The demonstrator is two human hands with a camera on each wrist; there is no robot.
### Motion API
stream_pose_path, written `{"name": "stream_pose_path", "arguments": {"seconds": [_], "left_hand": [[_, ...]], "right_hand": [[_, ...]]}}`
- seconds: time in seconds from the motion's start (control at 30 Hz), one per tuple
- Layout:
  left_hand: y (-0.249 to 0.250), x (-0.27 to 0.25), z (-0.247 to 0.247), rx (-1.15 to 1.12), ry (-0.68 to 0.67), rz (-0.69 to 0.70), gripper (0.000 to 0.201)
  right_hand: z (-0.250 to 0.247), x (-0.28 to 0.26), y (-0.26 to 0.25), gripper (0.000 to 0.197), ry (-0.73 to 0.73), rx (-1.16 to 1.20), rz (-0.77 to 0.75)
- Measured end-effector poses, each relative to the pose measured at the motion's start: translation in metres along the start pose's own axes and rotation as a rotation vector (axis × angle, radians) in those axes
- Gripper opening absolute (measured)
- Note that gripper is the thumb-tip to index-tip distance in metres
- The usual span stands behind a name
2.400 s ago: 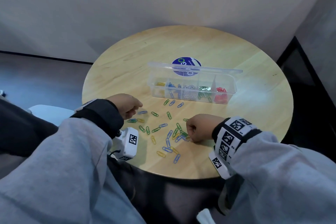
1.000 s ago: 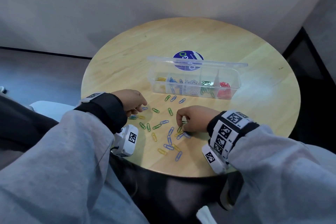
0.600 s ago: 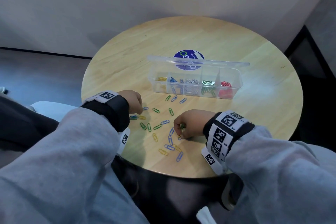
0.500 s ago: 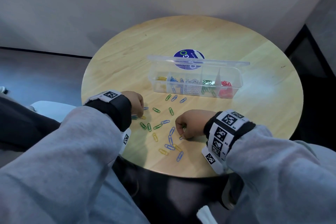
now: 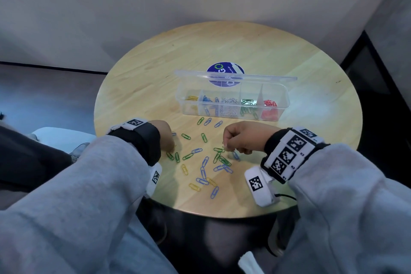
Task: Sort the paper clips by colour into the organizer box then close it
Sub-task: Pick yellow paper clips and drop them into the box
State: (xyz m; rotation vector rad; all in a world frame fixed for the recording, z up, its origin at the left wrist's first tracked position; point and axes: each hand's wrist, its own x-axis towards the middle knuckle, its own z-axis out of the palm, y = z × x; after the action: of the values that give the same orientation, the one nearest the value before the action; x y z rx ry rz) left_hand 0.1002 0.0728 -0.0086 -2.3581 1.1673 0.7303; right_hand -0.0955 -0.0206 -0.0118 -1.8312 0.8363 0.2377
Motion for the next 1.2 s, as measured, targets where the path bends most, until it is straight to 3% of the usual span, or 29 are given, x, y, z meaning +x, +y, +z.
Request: {"name": "stream_pose_path", "arguments": {"seconds": [0.1,0.2,0.33,0.5,0.63,0.77,0.9,0.97,1.1,1.2], "left_hand": [[-0.005,0.0,0.001,-0.476,-0.082,0.041,0.008],[-0.01,-0.002,-0.002,-0.979,-0.169,0.082,0.031],[-0.01,-0.013,-0.008,-1.187,-0.182,0.13,0.037],[-0.014,-0.021,-0.006,-1.317,-0.243,0.103,0.023],[-0.015,-0.026,-0.004,-1.323,-0.341,0.104,0.027],[-0.014,-0.026,-0.002,-1.31,-0.351,0.092,0.028],[-0.01,-0.023,0.0,-1.197,-0.312,0.097,0.026],[-0.006,-0.02,0.002,-1.045,-0.266,0.082,0.028],[0.006,-0.023,0.001,-0.5,-0.2,0.186,0.006],[0.018,-0.028,0.005,-0.174,-0.117,0.248,0.012]], "right_hand": [[0.0,0.0,0.007,0.025,-0.028,0.205,0.018],[0.001,0.001,0.012,0.025,-0.046,0.355,0.03],[0.006,-0.001,0.011,0.029,-0.106,0.413,0.043],[0.018,-0.006,0.003,0.034,-0.104,0.324,0.105],[0.03,-0.007,-0.003,0.022,-0.102,0.18,0.124],[0.042,-0.011,-0.009,0.02,-0.157,-0.343,0.045],[0.052,-0.01,-0.015,0.019,-0.139,-0.596,0.005],[0.054,-0.007,-0.015,0.018,-0.123,-0.641,0.011],[0.062,0.003,-0.016,0.02,-0.121,-0.768,0.041],[0.066,0.011,-0.015,0.018,-0.084,-0.818,0.038]]}}
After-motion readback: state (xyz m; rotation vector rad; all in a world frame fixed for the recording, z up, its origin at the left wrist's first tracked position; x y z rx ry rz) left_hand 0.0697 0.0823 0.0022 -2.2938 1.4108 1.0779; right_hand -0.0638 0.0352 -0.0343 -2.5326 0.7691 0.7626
